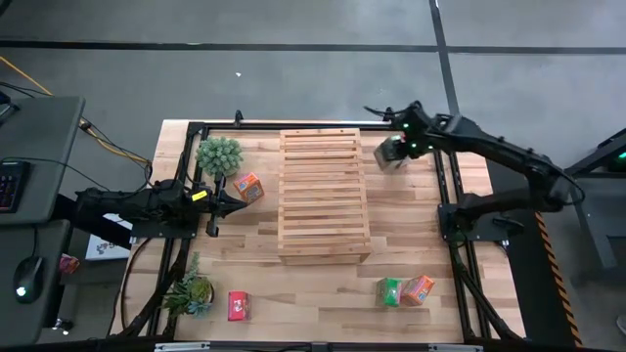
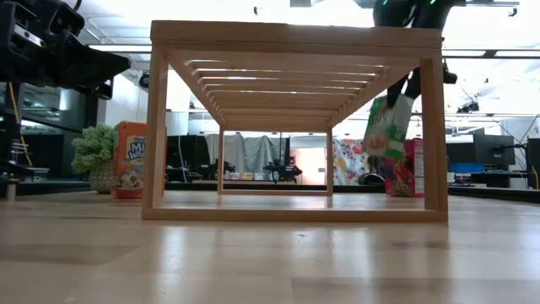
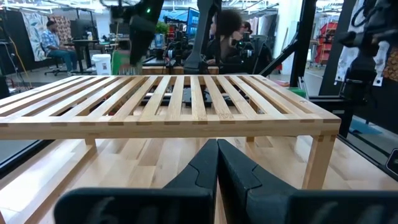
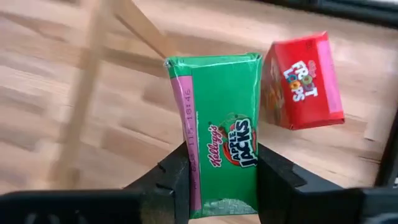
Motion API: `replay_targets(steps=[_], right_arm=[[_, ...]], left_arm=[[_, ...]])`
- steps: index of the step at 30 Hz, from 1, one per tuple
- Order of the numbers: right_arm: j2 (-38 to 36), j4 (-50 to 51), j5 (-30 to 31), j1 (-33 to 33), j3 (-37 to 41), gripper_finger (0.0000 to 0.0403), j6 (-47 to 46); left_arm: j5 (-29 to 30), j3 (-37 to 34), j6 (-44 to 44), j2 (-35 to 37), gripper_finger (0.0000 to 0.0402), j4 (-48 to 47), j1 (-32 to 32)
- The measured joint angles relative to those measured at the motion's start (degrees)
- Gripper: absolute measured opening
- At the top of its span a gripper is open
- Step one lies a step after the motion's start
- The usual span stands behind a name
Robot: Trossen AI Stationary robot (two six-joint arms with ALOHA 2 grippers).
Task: Stack cereal on shelf
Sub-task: Put the top green cereal box on the shelf
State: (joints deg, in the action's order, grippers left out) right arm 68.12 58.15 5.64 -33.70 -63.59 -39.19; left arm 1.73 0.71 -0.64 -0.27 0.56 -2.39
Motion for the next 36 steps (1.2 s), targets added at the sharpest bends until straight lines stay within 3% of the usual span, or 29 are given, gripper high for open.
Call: replay_targets(steps=[8,13,18,27,36], right_arm=[[-7.5,-1.3,1.2,0.0,-7.0,0.0122,-1.3],[-6.2,-8.3,-3.1,1.7,-15.4,0.0122,2.6],[1.5,-7.7,-4.2,7.2,-26.1,0.0122,9.5],[21.4,17.8,2.7,11.6,-46.2,0.0122,22.7],[29.6,20.1,3.2,11.6,-49.2,0.0122,26.8]], left_arm=[[0.0,0.0,0.0,0.0,0.0,0.0,0.0],[0.0,0.0,0.0,0.0,0.0,0.0,0.0],[0.0,0.0,0.0,0.0,0.0,0.0,0.0],[0.0,0.0,0.0,0.0,0.0,0.0,0.0],[0.0,0.0,0.0,0.0,0.0,0.0,0.0]])
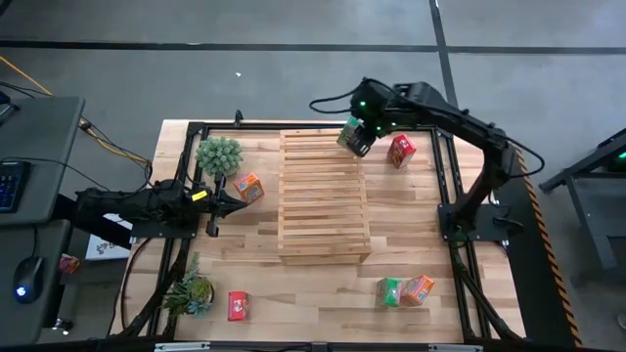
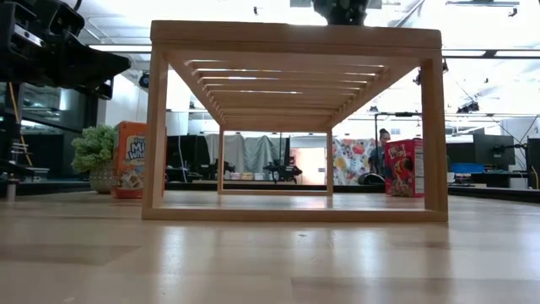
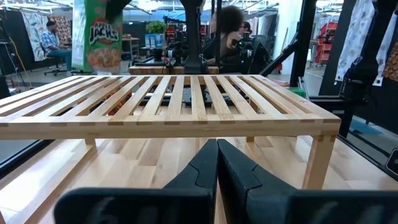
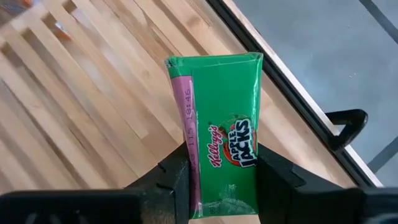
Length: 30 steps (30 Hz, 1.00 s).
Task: Stack cereal on shelf
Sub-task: Put the top green cereal box on the shelf
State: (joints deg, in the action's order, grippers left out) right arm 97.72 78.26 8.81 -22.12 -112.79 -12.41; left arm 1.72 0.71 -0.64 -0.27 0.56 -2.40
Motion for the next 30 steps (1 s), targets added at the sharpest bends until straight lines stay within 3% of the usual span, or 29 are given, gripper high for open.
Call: replay_targets(steps=[15,30], right_arm=[[1.0,-1.3,-1.3,0.0,0.0,0.0128,-0.2],[1.0,-4.8,-1.9,0.0,0.0,0.0251,-1.1]], left_arm=[[0.0,0.0,0.0,0.0,0.0,0.0,0.0],[0.0,0.0,0.0,0.0,0.0,0.0,0.0]])
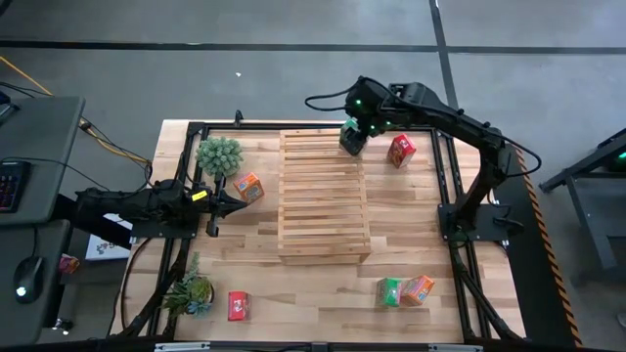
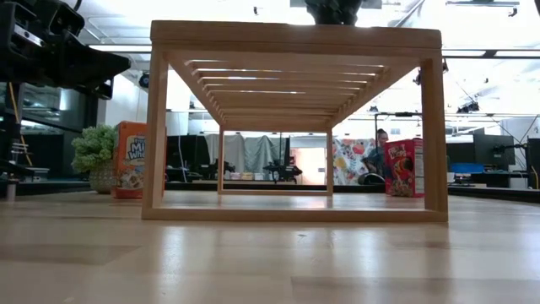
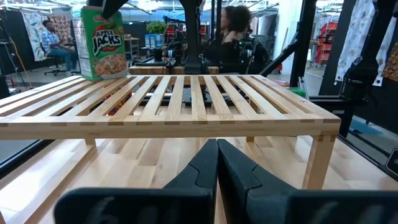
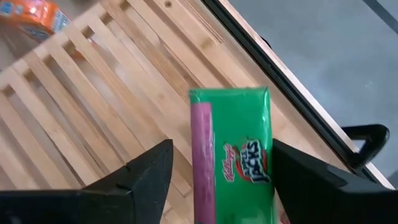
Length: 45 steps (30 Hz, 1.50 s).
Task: Stack cereal on shelf
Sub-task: Put the top green cereal box on the shelf
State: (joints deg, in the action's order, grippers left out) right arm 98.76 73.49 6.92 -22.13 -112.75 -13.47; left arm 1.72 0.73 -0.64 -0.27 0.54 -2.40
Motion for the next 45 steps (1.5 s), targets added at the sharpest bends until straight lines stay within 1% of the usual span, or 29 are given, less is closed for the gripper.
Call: replay_targets(steps=[4,8,10,15,18,20,22,25,28,30,31,32,35,38,41,43,45], right_arm=[[0.0,-2.5,-0.1,-0.1,-0.2,0.0255,0.7],[0.0,-4.4,-1.5,-1.1,-2.7,0.0256,2.6],[0.0,-4.3,-3.0,-1.9,-4.4,0.0256,3.5],[-0.7,-3.8,-4.0,-3.8,-7.4,0.0255,7.7],[-2.8,-2.5,-4.1,-5.4,-7.2,0.0244,9.4],[-5.3,-1.2,-4.0,-7.0,-5.4,0.0228,9.5],[-8.9,-1.2,-3.9,-8.7,-1.7,0.0203,9.6],[-16.1,-3.9,-3.9,-11.1,8.0,0.0149,7.9],[-24.9,-10.7,-4.0,-12.9,22.1,0.0079,4.1],[-30.6,-17.7,-4.5,-13.5,32.7,0.0028,0.5],[-33.0,-21.3,-4.7,-13.6,37.6,0.0014,-1.7],[-35.4,-25.9,-5.1,-13.5,42.3,0.001,-4.1],[-39.5,-38.5,-4.9,-12.6,54.1,0.0017,-11.9],[-40.5,-49.1,-0.6,-11.1,62.5,0.0004,-16.6],[-39.8,-58.9,0.5,-10.0,67.3,0.0005,-20.3],[-39.0,-61.8,0.6,-9.5,68.9,0.0002,-21.6],[-38.3,-62.5,0.6,-9.1,69.3,0.0001,-22.7]], left_arm=[[0.0,0.0,0.0,0.0,0.0,0.0,0.0],[0.0,0.0,0.0,0.0,0.0,0.0,0.0],[0.0,0.0,0.0,0.0,0.0,0.0,0.0],[0.0,0.0,0.0,0.0,0.0,0.0,0.0],[0.0,0.0,0.0,0.0,0.0,0.0,0.0],[0.0,0.0,0.0,0.0,0.0,0.0,0.0],[0.0,0.0,0.0,0.0,0.0,0.0,0.0],[0.0,0.0,0.0,0.0,0.0,0.0,0.0],[0.0,0.0,0.0,0.0,0.0,0.0,0.0],[0.0,0.0,0.0,0.0,0.0,0.0,0.0],[0.0,0.0,0.0,0.0,0.0,0.0,0.0],[0.0,0.0,0.0,0.0,0.0,0.0,0.0],[0.0,0.0,0.0,0.0,0.0,0.0,0.0],[0.0,0.0,0.0,0.0,0.0,0.0,0.0],[0.0,0.0,0.0,0.0,0.0,0.0,0.0],[0.0,0.0,0.0,0.0,0.0,0.0,0.0],[0.0,0.0,0.0,0.0,0.0,0.0,0.0]])
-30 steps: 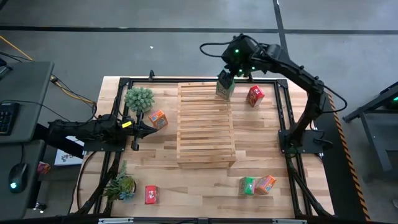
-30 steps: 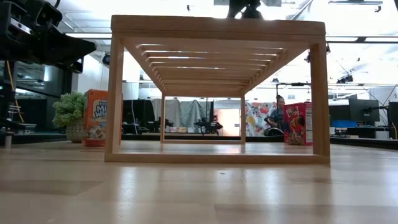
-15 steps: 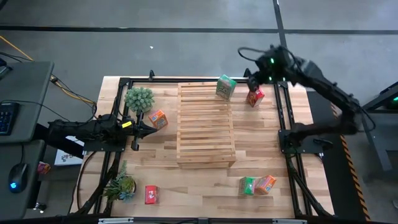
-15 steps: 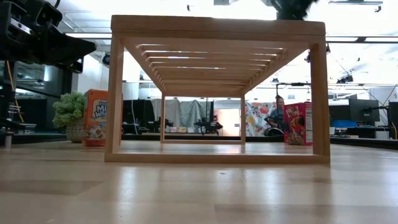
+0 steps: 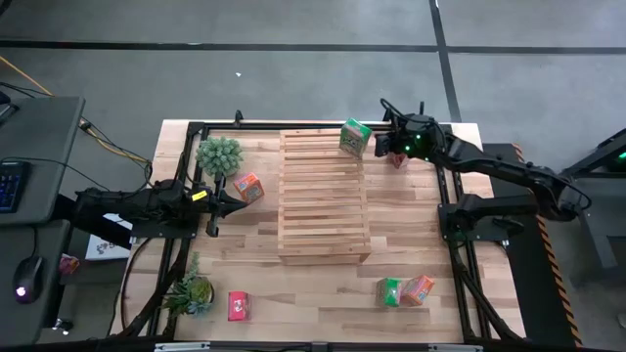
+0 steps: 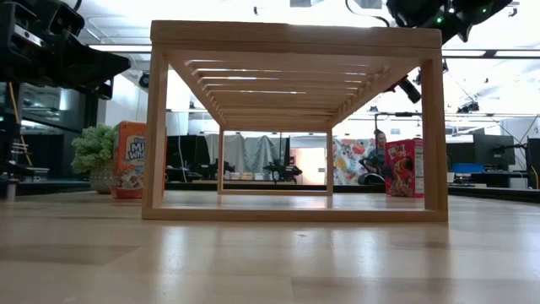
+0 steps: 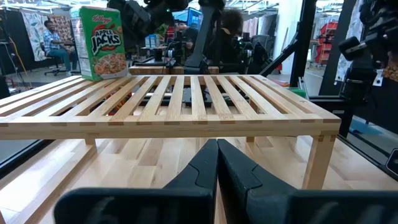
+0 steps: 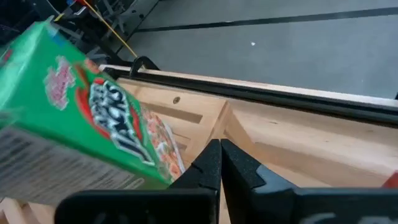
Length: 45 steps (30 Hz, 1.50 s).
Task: Stack cereal on shelf
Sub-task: Put the top green cereal box on the shelf
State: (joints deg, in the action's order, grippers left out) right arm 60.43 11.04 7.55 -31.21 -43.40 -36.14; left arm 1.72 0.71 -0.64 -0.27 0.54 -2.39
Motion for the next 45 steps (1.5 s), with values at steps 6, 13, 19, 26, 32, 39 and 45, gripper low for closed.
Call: replay_targets(steps=[6,13,19,26,32,39,45], right_arm=[[1.9,-1.0,-0.5,2.4,0.1,0.0001,-1.4],[3.6,-1.5,0.0,5.7,0.1,0.0,-3.7],[3.6,-1.4,0.6,8.1,0.1,0.0,-6.8],[3.6,-1.5,3.4,11.5,0.1,0.0,-9.8],[3.6,-1.5,5.6,13.4,0.1,0.0,-11.4],[3.6,-2.4,6.1,14.4,0.1,0.0,-12.8],[3.6,-2.6,5.9,14.4,0.1,0.0,-12.9]], left_arm=[[0.0,0.0,0.0,0.0,0.0,0.0,0.0],[0.0,0.0,0.0,0.0,0.0,0.0,0.0],[0.0,0.0,0.0,0.0,0.0,0.0,0.0],[0.0,0.0,0.0,0.0,0.0,0.0,0.0],[0.0,0.0,0.0,0.0,0.0,0.0,0.0],[0.0,0.0,0.0,0.0,0.0,0.0,0.0],[0.0,0.0,0.0,0.0,0.0,0.0,0.0]])
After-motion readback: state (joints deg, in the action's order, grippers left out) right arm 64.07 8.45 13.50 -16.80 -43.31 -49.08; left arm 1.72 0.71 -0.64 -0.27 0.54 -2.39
